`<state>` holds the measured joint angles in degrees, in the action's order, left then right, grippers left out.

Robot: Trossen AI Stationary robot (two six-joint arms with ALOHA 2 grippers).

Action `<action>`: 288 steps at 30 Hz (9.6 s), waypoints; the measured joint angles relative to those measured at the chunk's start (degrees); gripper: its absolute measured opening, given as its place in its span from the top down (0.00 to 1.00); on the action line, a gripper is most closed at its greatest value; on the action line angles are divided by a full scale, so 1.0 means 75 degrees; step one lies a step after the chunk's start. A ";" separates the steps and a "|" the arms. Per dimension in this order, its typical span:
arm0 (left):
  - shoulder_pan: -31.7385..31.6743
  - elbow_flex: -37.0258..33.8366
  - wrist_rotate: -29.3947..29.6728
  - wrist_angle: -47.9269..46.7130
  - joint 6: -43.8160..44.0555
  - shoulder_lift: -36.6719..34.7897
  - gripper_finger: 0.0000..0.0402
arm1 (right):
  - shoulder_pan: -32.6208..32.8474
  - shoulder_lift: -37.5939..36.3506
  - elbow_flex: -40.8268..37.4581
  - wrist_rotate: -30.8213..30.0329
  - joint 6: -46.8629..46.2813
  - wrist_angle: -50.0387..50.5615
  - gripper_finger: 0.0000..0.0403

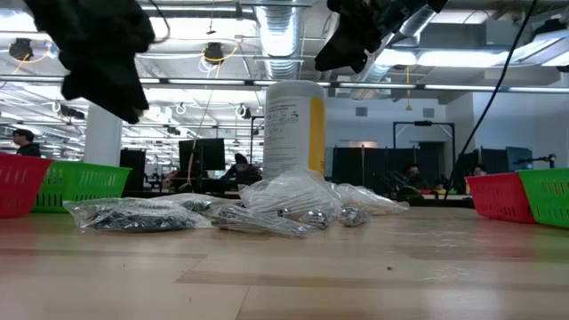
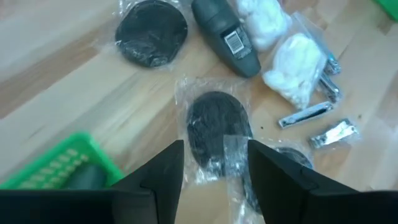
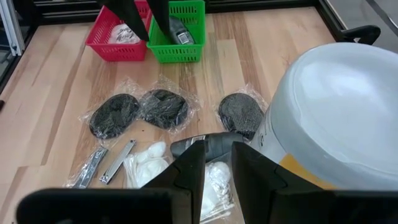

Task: Pick & Place Travel size toiletries
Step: Put the hairbrush into the right red bin

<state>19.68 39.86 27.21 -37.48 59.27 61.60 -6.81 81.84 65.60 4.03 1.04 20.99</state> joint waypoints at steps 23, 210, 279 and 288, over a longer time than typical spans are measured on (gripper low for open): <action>-0.2777 -0.0009 -0.2557 0.2130 -0.3103 0.2104 0.59 | -0.0003 -0.0003 0.0000 0.0000 -0.0003 0.0145 0.82; -0.2251 -0.0009 -0.1548 0.8429 -0.6389 0.1294 1.00 | 0.0897 -0.0451 0.0003 -0.0936 -0.0490 0.0164 0.95; -0.2258 -0.0160 -0.1665 0.8366 -0.8128 0.1291 1.00 | 0.5696 -0.3882 -0.2709 -0.4514 -1.4056 0.7976 0.95; -0.2348 -0.0192 -0.1657 0.8373 -0.8062 0.1291 1.00 | 0.5972 -0.3864 -0.3015 -0.4512 -1.4807 0.7957 0.95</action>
<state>2.07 38.41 14.78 25.32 -1.19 71.29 37.99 52.86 42.99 -29.80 -110.02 80.67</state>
